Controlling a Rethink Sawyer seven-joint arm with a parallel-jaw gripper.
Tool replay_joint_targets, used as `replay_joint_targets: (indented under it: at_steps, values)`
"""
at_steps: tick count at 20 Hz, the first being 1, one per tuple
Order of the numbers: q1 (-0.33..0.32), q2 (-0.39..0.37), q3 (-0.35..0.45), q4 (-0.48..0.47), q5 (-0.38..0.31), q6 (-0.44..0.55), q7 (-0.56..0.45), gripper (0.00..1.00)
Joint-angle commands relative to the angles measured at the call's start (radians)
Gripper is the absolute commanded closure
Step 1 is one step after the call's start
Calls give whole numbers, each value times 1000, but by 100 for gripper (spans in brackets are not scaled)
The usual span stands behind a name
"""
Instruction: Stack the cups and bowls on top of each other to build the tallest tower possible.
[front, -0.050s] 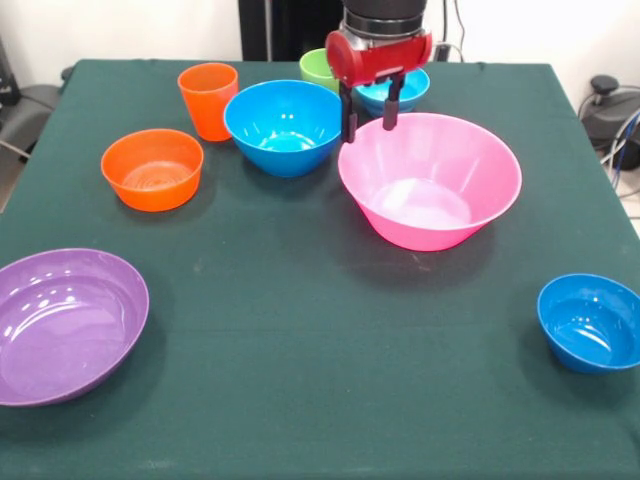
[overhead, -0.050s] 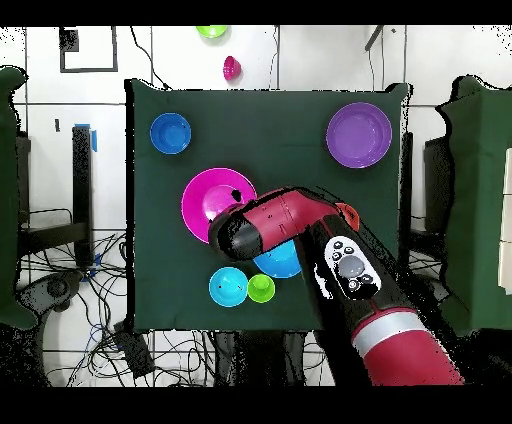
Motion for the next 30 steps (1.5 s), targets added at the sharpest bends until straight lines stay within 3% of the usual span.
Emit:
replay_joint_targets:
  at_steps: [1,5,7,13,20,27,30]
  values:
    - [17,18,-49,-45,-40,-17,45,0]
    - [-2,11,-30,-33,-13,-3,28,0]
    - [-18,19,-39,-16,16,-28,74,0]
    - [19,8,-176,10,93,-89,300,0]
    - [70,33,-343,-9,191,-131,490,0]
    - [54,32,-414,-30,219,-128,551,0]
    - [28,-23,-420,-10,222,-79,533,0]
